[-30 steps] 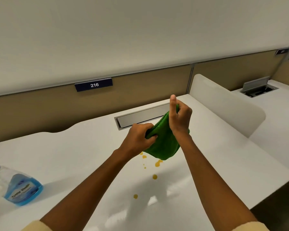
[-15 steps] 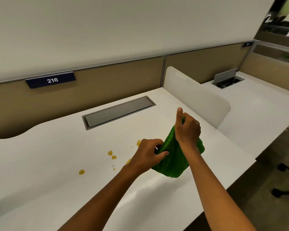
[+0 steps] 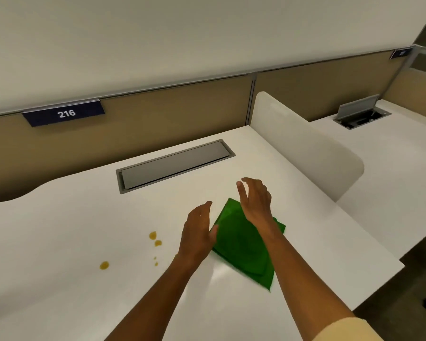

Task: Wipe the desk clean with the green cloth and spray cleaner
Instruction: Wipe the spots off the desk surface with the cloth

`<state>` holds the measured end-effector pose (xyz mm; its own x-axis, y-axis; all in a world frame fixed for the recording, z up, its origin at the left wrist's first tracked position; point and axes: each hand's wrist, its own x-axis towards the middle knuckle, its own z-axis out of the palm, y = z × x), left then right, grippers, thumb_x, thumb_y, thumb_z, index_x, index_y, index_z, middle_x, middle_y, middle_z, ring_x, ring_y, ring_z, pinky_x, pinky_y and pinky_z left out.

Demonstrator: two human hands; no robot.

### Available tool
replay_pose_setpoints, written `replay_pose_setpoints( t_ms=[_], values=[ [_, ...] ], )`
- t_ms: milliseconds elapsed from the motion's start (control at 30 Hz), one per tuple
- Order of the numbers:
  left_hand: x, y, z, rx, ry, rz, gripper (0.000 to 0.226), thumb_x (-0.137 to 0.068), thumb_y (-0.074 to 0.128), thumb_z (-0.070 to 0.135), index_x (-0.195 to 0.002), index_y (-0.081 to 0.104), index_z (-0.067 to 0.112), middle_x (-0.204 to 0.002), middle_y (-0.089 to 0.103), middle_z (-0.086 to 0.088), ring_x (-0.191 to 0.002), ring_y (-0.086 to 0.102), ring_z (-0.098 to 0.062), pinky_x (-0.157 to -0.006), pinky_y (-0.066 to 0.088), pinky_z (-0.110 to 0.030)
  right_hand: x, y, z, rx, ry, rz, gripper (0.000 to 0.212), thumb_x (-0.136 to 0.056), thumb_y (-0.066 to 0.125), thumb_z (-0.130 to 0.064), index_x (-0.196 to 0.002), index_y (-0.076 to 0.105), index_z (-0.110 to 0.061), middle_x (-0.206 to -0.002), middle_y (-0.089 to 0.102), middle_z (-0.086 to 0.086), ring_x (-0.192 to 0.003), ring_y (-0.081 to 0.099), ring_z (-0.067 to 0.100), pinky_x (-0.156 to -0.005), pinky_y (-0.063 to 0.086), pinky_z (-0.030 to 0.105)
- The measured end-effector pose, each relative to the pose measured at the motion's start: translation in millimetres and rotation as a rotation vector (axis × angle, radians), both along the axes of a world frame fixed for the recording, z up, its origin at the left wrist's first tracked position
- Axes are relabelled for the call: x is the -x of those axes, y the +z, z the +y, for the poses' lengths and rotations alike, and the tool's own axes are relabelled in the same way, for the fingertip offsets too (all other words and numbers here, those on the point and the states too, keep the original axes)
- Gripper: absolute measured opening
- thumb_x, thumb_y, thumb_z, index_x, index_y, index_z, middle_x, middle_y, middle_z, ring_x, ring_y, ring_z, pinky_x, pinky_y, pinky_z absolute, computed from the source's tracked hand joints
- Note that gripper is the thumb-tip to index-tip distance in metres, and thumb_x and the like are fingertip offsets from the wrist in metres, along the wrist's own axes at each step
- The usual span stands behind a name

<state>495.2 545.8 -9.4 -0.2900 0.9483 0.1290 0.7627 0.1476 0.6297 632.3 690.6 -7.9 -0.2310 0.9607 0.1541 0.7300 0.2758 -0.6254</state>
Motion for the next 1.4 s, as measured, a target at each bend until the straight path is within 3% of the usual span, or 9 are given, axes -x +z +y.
replay_pose_setpoints(
  t_ms=[67,167,333,533,833,1200,1400],
  values=[
    [9.8,-5.4,4.7,-0.009,0.004,0.124,0.068,-0.092,0.060,0.034,-0.150,0.031,0.015,-0.152,0.038,-0.010,-0.141,0.034,-0.029,-0.113,0.035,-0.046,-1.1,-2.3,4.5,-0.021,0.006,-0.030,0.070,-0.093,0.014,-0.069,-0.141,0.043,-0.027,-0.147,0.044,0.005,-0.138,0.037,0.025,-0.116,0.020,0.054],
    [13.6,-6.7,9.9,0.018,-0.007,0.252,0.076,-0.091,0.056,0.047,-0.153,0.024,0.017,-0.160,0.024,-0.011,-0.149,0.018,-0.032,-0.117,0.022,-0.051,-7.5,-2.2,4.5,-0.022,0.003,-0.083,0.073,-0.093,0.013,-0.069,-0.153,0.024,-0.029,-0.160,0.026,0.004,-0.149,0.018,0.023,-0.120,0.004,0.054],
    [2.6,-2.4,12.1,0.069,-0.066,0.367,0.084,-0.087,0.029,0.069,-0.155,0.014,0.021,-0.164,0.006,-0.009,-0.151,0.003,-0.029,-0.118,0.015,-0.055,-23.5,-3.2,-8.5,-0.038,0.005,-0.248,0.083,-0.086,0.006,-0.074,-0.157,0.003,-0.030,-0.165,0.006,0.003,-0.152,0.002,0.025,-0.119,0.000,0.054],
    [-14.1,4.6,7.3,0.109,-0.142,0.433,0.088,-0.083,0.014,0.074,-0.156,0.006,0.024,-0.164,-0.005,-0.008,-0.151,-0.006,-0.028,-0.119,0.011,-0.057,-46.8,-4.2,-40.0,-0.089,-0.001,-0.413,0.090,-0.080,-0.007,-0.081,-0.156,-0.002,-0.032,-0.166,0.000,0.002,-0.152,0.001,0.027,-0.118,0.001,0.056],
    [-28.6,7.1,-18.2,0.101,-0.236,0.422,0.087,-0.083,0.009,0.075,-0.155,-0.003,0.028,-0.163,-0.014,-0.007,-0.150,-0.013,-0.028,-0.119,0.004,-0.058,-84.2,2.0,-96.3,-0.120,-0.101,-0.520,0.086,-0.084,0.004,-0.080,-0.156,0.000,-0.034,-0.166,0.000,0.002,-0.152,0.002,0.030,-0.118,0.005,0.060],
    [-55.5,-5.5,-28.1,0.076,-0.307,0.396,0.094,-0.079,0.006,0.079,-0.155,0.008,0.023,-0.164,-0.001,-0.012,-0.150,-0.005,-0.032,-0.118,0.005,-0.057,-140.9,-2.1,-130.4,-0.038,-0.217,-0.544,0.084,-0.086,0.006,-0.078,-0.156,-0.006,-0.033,-0.165,-0.003,0.002,-0.152,0.003,0.030,-0.118,0.007,0.059],
    [-79.8,-17.3,-6.4,0.077,-0.307,0.425,0.103,-0.073,-0.013,0.081,-0.155,0.010,0.024,-0.163,0.002,-0.011,-0.150,-0.002,-0.032,-0.118,0.006,-0.057,-163.0,-19.7,-109.4,0.000,-0.185,-0.530,0.085,-0.084,0.003,-0.078,-0.156,-0.004,-0.033,-0.165,-0.003,0.002,-0.151,0.004,0.031,-0.118,0.008,0.058]
  ],
)
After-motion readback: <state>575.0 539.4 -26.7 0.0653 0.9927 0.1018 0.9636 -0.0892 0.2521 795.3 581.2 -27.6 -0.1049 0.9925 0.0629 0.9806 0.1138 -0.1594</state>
